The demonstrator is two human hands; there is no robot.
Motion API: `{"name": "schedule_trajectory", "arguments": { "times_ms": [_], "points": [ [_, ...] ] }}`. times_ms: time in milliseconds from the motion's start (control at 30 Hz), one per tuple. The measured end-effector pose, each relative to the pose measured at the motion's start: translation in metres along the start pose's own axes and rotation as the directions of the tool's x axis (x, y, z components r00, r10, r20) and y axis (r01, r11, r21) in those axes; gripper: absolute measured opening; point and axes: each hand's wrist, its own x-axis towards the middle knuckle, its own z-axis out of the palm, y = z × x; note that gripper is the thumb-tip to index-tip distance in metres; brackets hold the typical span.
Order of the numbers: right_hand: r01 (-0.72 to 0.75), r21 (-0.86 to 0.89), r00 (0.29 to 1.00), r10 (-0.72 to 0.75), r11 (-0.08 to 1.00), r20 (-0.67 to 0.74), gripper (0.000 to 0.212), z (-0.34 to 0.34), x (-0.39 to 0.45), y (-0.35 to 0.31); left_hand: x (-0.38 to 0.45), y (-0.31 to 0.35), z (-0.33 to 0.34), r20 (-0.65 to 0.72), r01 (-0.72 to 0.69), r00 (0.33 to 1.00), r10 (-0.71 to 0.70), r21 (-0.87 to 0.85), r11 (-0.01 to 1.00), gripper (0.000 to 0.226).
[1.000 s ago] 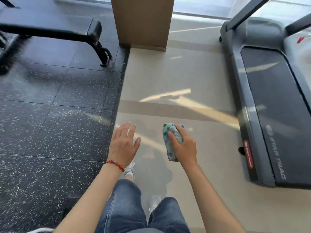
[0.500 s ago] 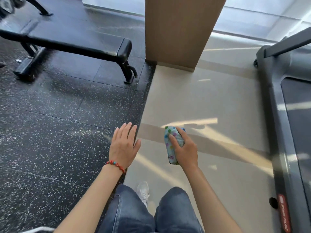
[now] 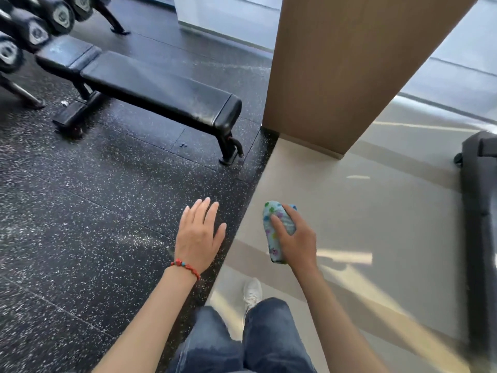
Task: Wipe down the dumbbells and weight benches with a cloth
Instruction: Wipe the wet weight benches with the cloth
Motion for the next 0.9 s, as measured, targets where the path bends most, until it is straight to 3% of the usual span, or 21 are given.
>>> {"name": "schedule_trajectory", "arguments": {
  "times_ms": [433,900],
  "points": [
    [0.079,-0.039,0.991,-0.073,0.996,0.116,0.042,0.071,0.17,-0.083,0.169,-0.076,-0.014,-0.018,0.085,0.996,-0.084,0.016,0.996,0.066],
    [-0.102,0.077,0.993,0.107,0.992,-0.054,0.037,0.182,0.34,-0.189,0.392,-0.209,-0.023,0.061,-0.06,0.996,0.06,0.013,0.998,0.051]
  ]
}}
